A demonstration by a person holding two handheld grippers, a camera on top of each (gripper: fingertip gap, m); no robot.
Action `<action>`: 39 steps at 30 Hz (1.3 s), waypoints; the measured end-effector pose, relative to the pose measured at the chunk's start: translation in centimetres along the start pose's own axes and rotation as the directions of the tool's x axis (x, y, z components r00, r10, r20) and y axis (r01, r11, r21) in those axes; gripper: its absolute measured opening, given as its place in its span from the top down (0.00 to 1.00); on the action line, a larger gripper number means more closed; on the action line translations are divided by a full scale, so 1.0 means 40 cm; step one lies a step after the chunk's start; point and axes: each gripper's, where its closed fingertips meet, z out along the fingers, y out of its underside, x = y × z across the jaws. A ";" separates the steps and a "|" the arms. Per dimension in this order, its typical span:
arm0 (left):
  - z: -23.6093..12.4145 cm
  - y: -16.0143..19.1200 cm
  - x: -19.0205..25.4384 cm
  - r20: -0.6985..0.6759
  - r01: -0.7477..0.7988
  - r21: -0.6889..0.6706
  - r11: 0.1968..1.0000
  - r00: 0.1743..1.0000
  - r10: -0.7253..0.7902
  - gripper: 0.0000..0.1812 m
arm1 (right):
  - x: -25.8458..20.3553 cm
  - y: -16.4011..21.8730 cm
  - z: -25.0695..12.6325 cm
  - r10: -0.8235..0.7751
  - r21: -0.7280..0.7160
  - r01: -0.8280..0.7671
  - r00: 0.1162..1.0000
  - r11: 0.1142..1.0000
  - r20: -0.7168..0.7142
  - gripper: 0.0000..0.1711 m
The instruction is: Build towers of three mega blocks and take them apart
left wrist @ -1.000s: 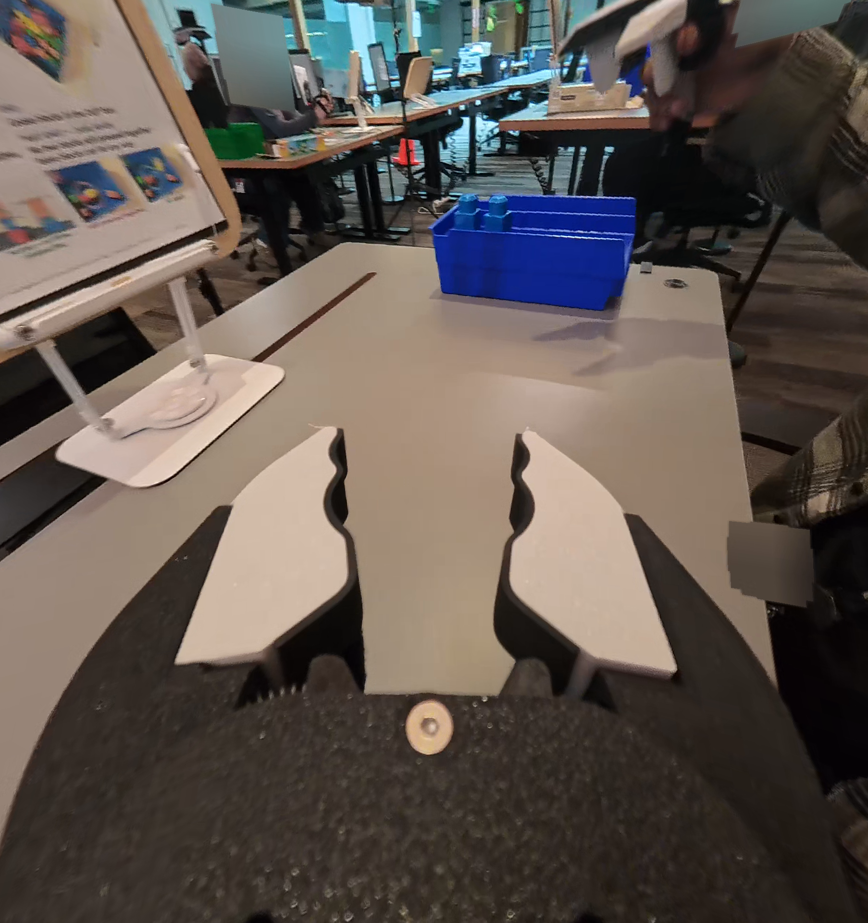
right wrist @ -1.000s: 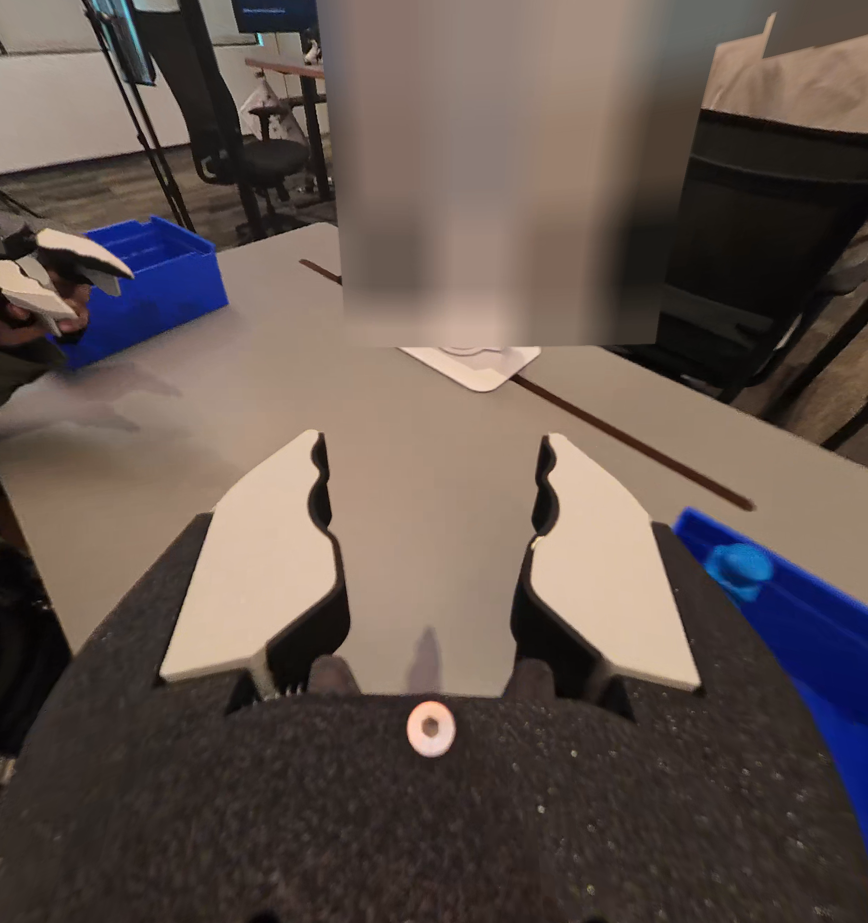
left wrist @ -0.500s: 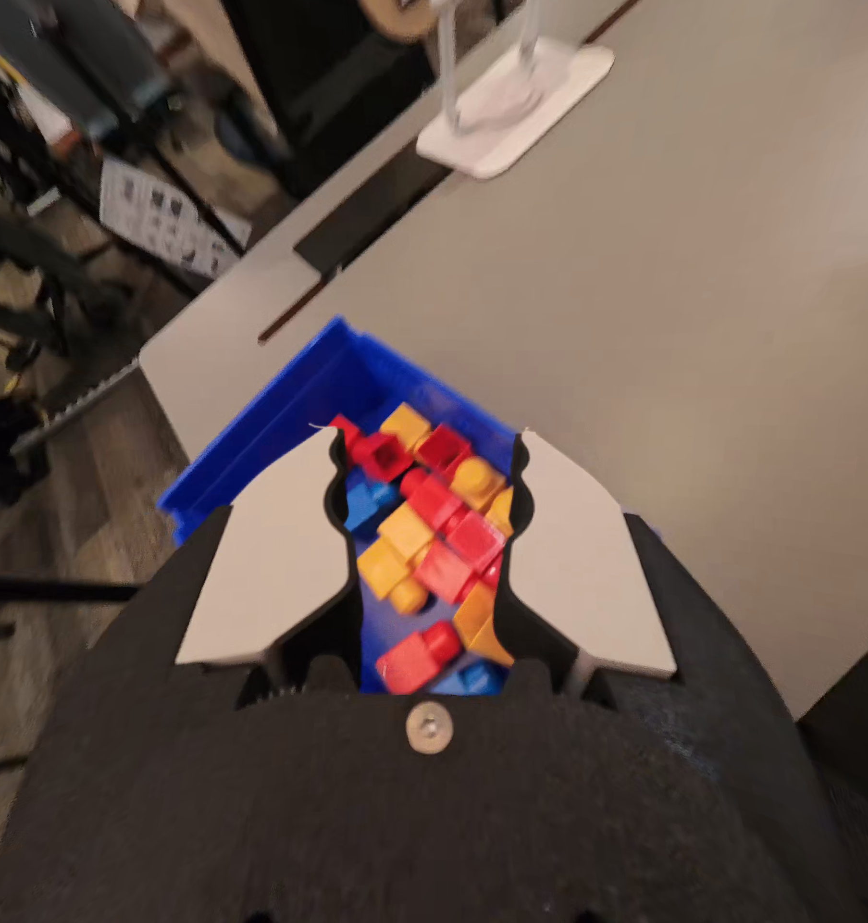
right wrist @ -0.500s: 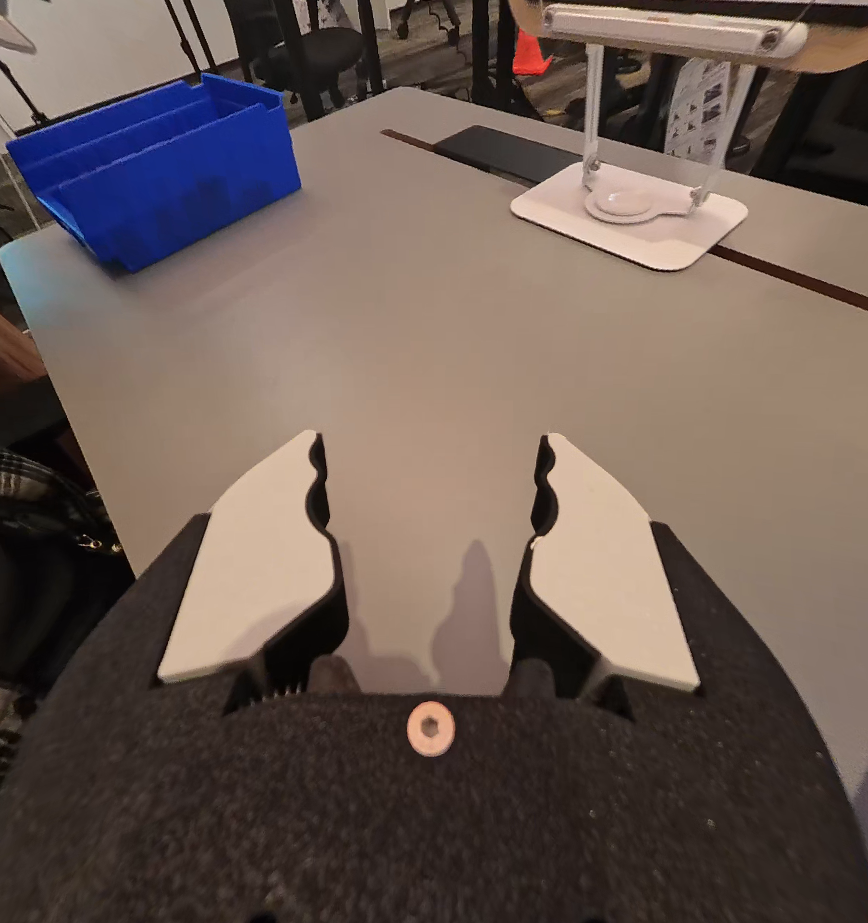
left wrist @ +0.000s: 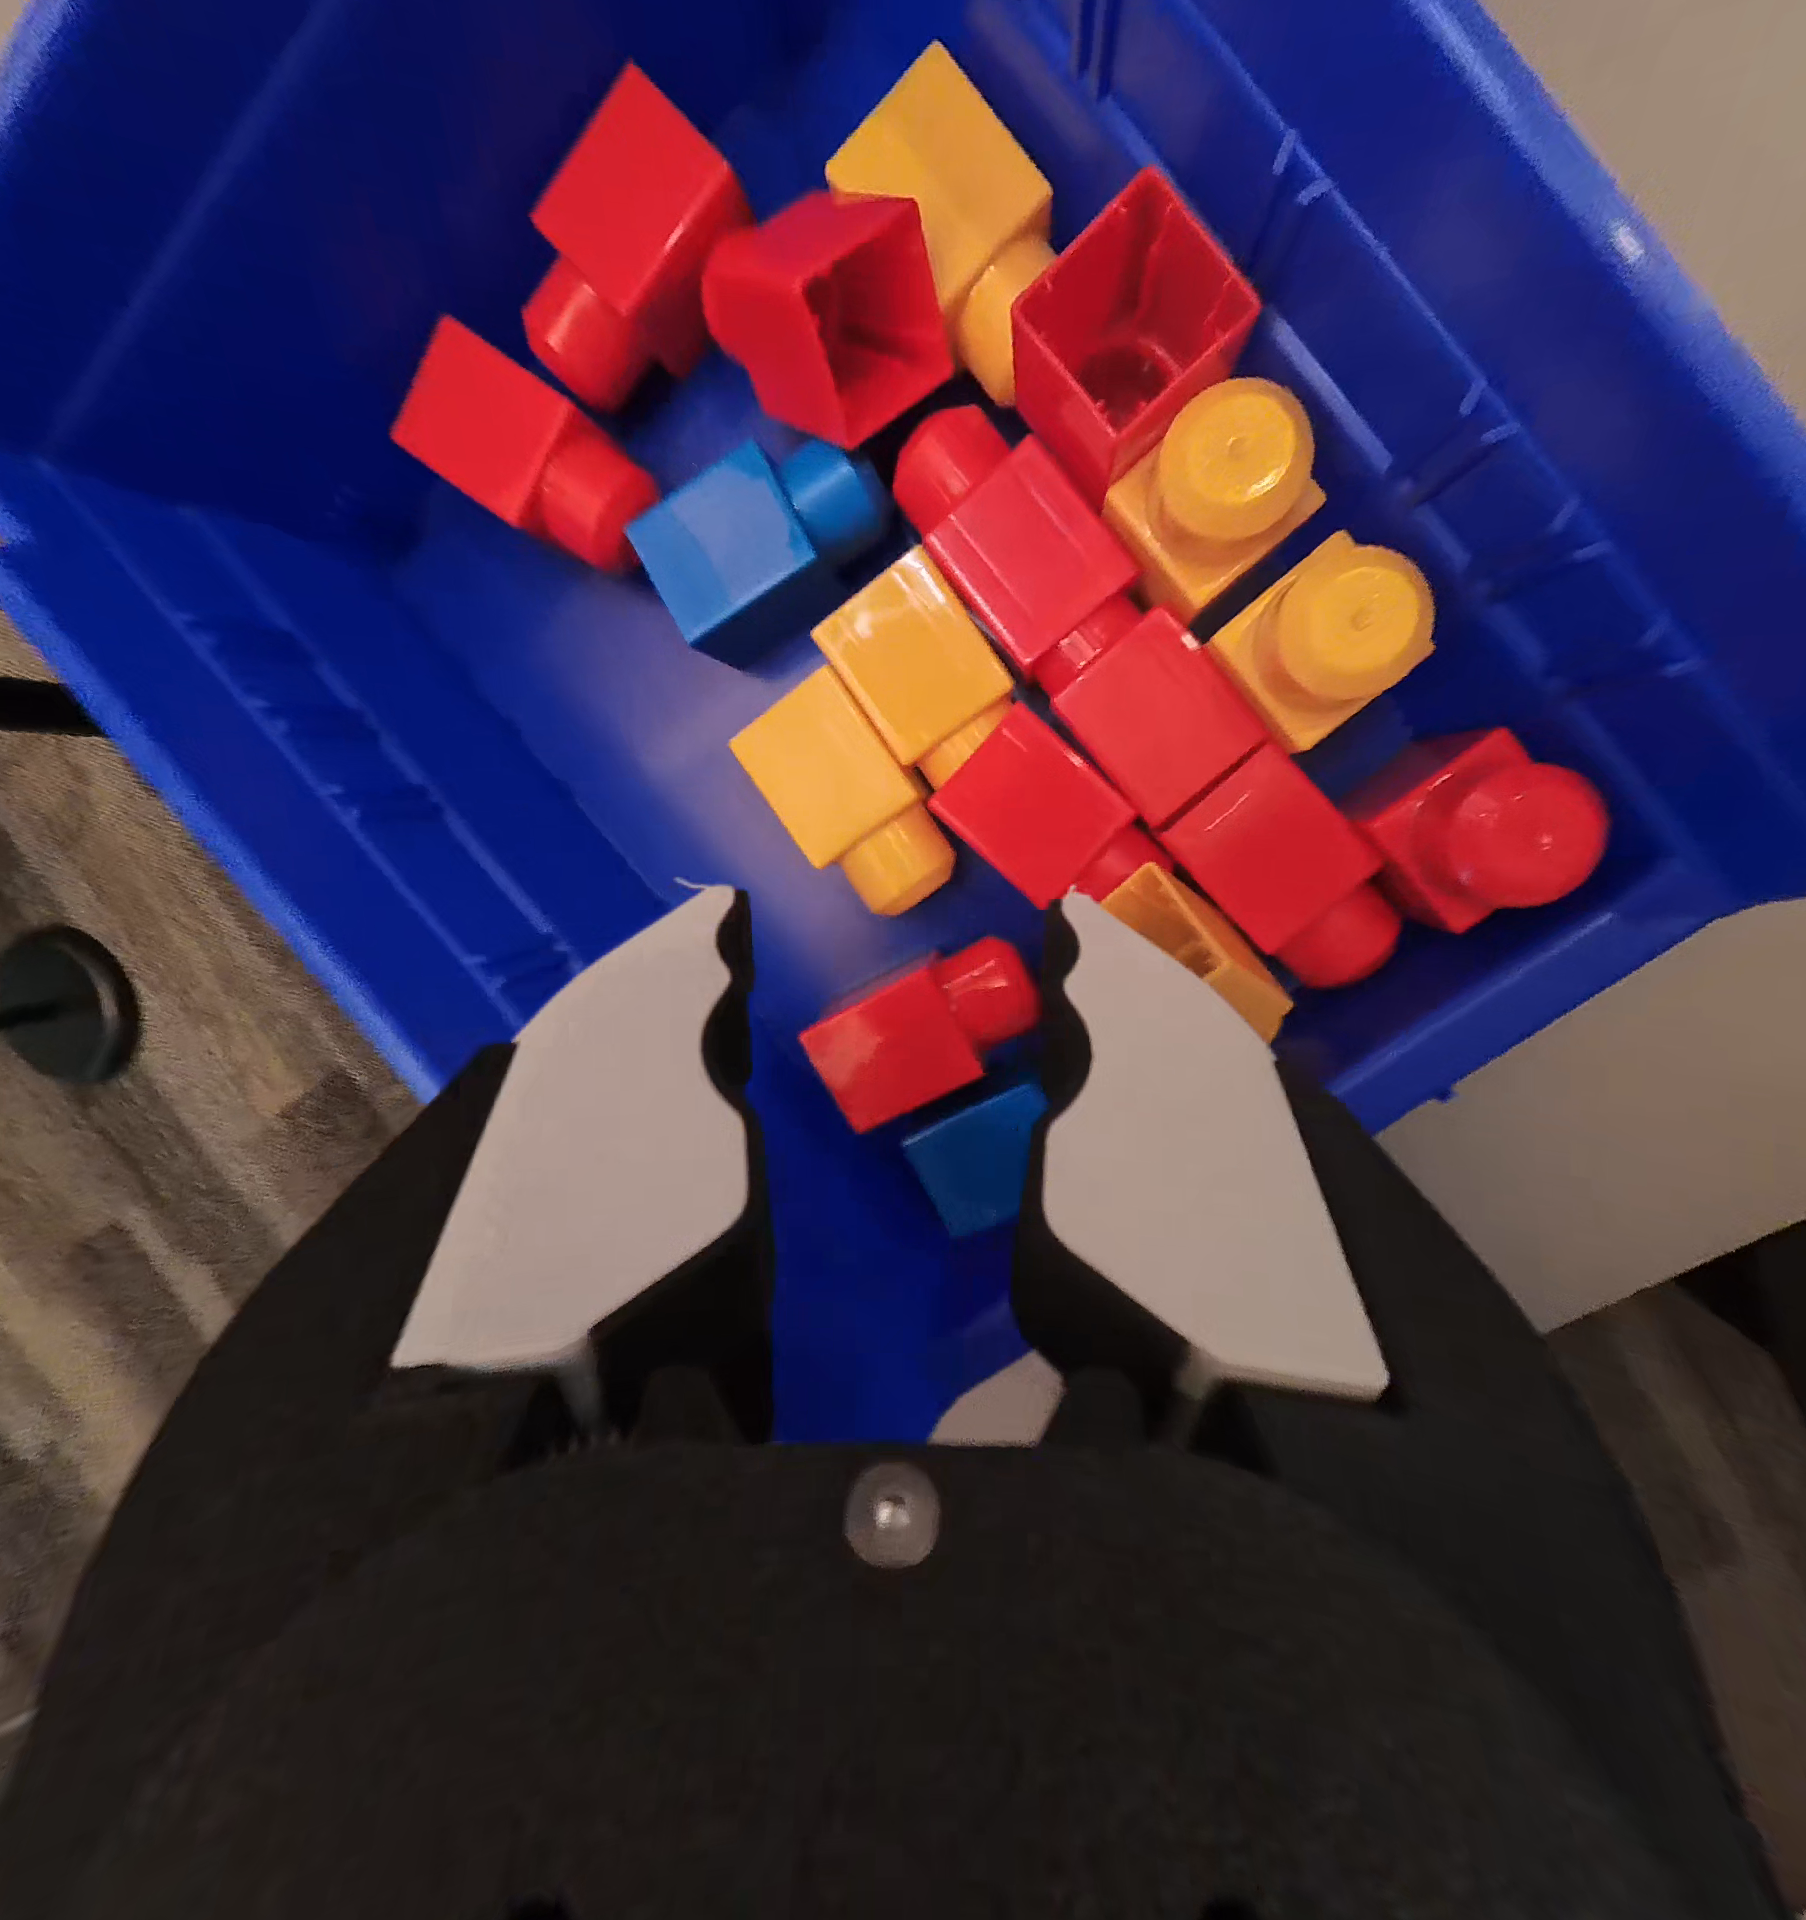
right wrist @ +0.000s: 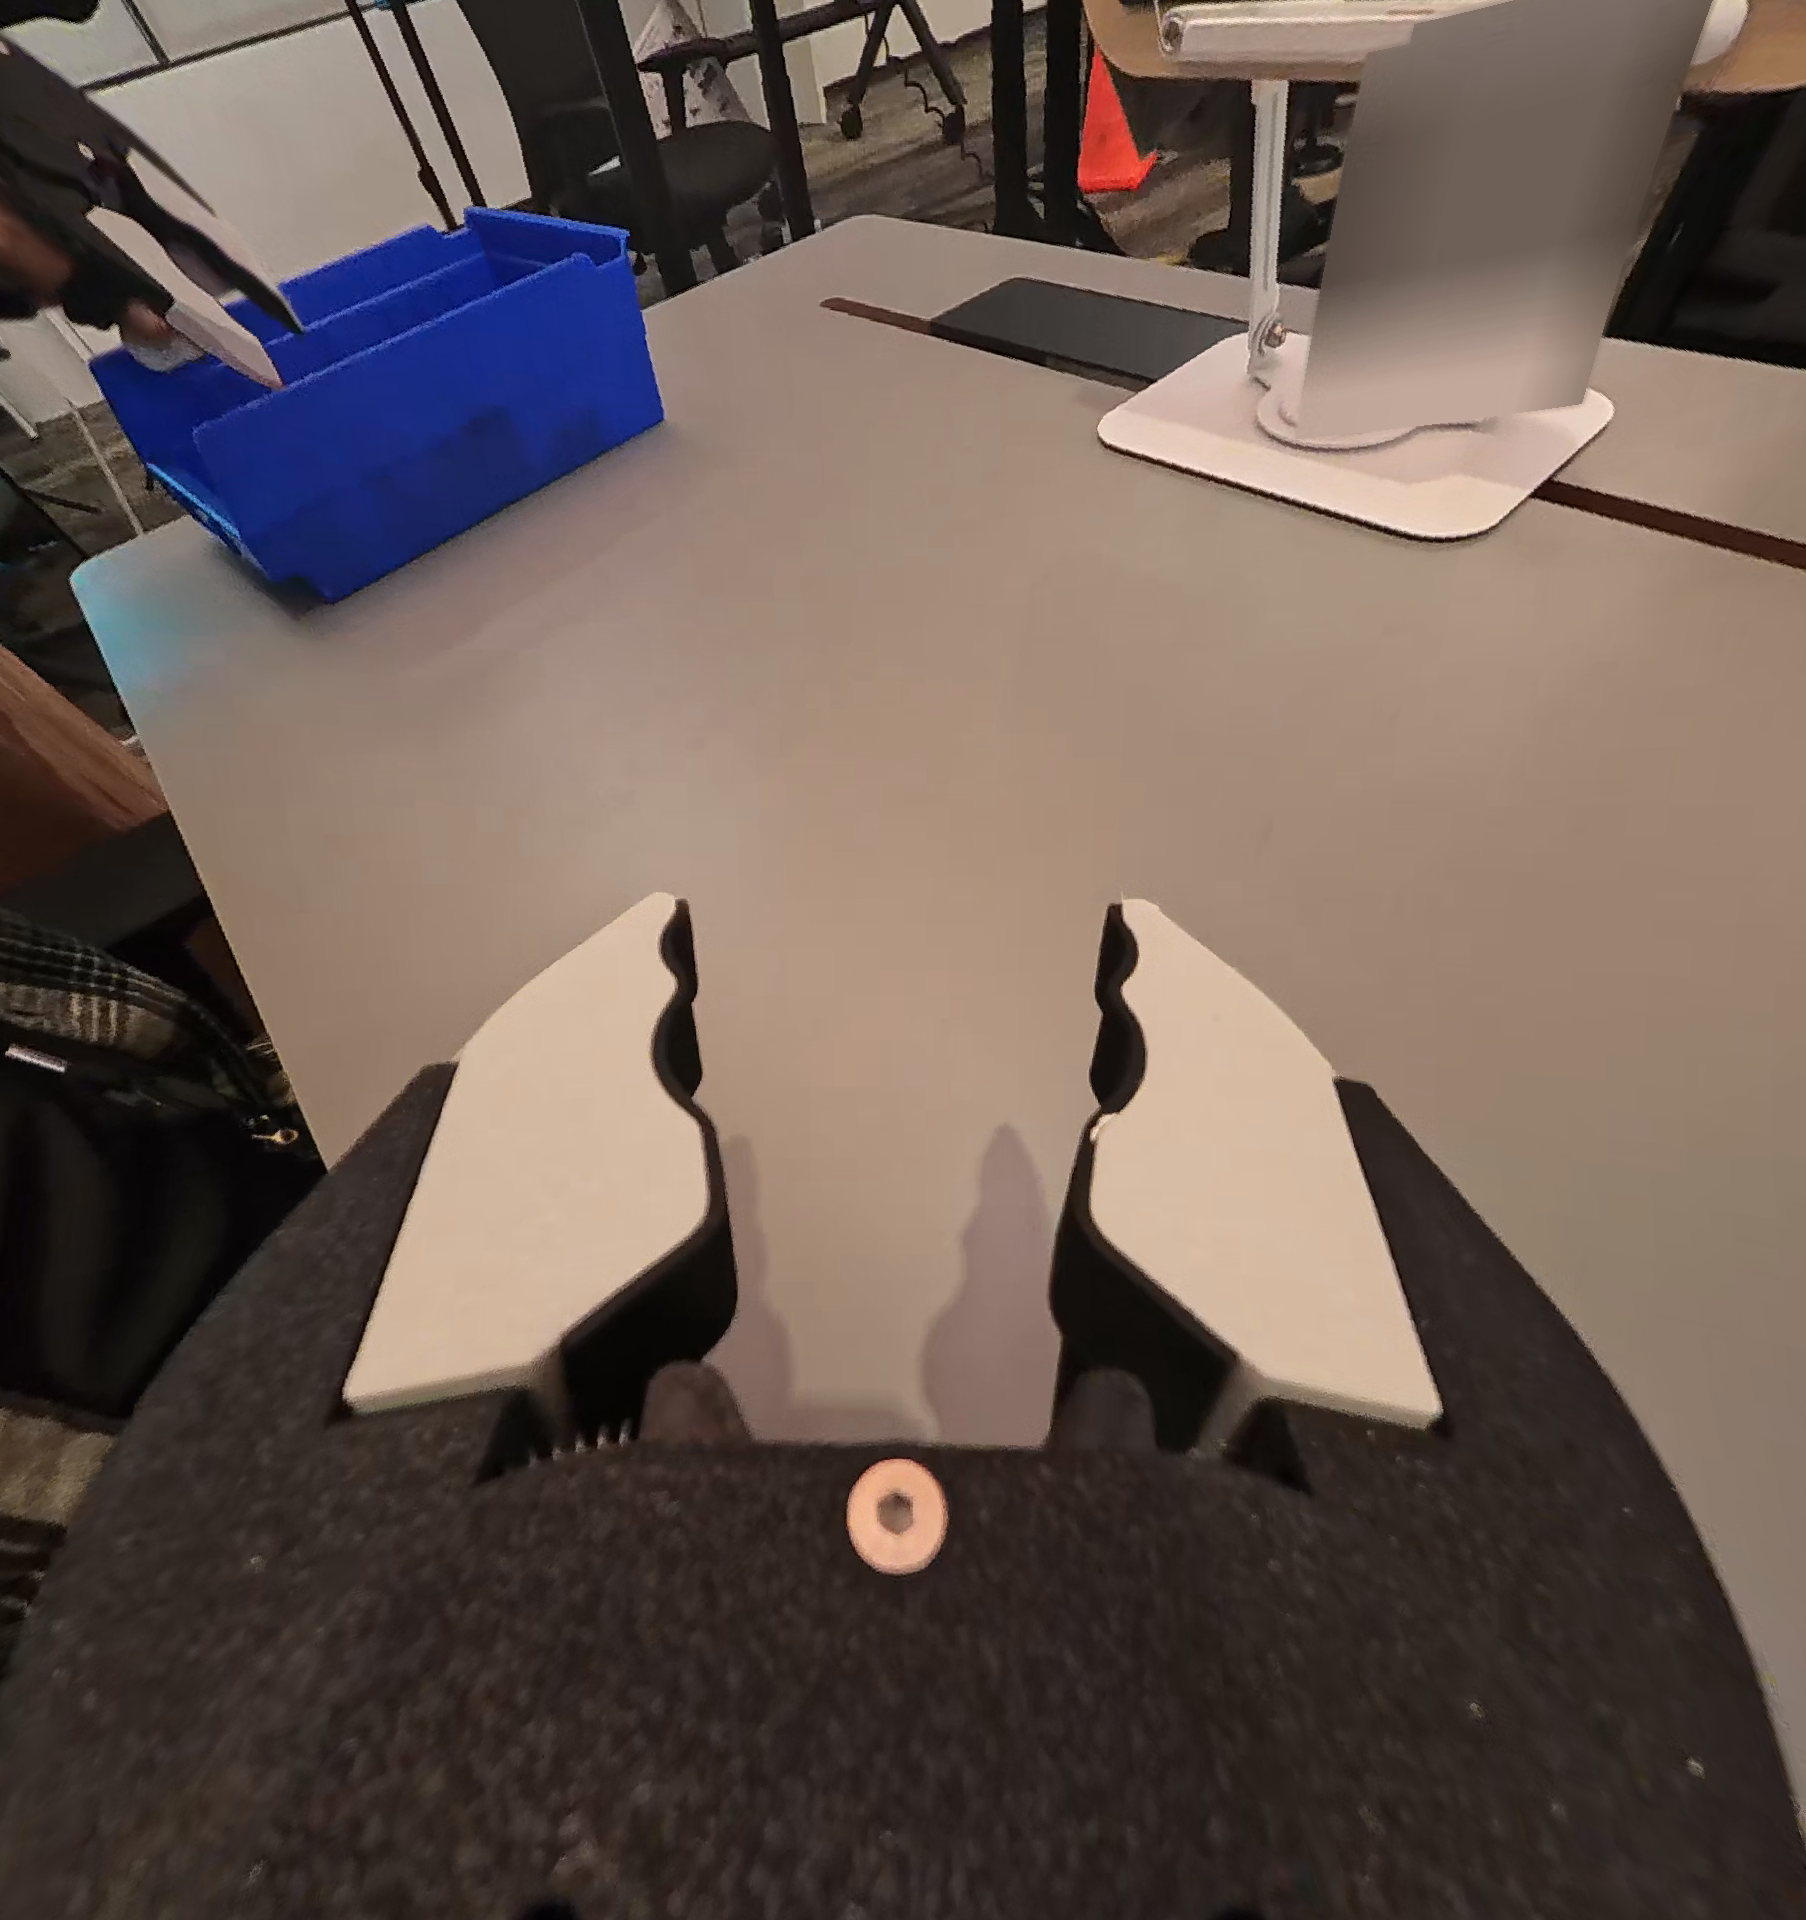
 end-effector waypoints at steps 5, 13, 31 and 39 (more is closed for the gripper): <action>-0.003 0.019 0.096 -0.135 0.124 -0.021 0.992 0.983 -0.126 0.70 | 0.002 0.011 0.002 0.016 -0.015 -0.016 1.000 1.000 0.022 0.57; -0.017 0.066 0.158 -0.198 0.304 -0.094 0.948 0.928 -0.317 0.69 | 0.001 0.006 0.011 0.030 0.001 -0.030 0.999 1.000 0.037 0.58; 0.078 0.115 0.126 -0.098 0.394 -0.104 0.913 0.909 -0.404 0.76 | -0.004 -0.004 -0.016 0.061 0.059 -0.064 0.997 0.996 0.037 0.58; -0.007 0.022 0.097 -0.254 0.469 0.105 0.877 0.865 -0.433 0.78 | -0.018 -0.010 -0.001 0.039 0.083 -0.043 0.998 0.996 0.050 0.62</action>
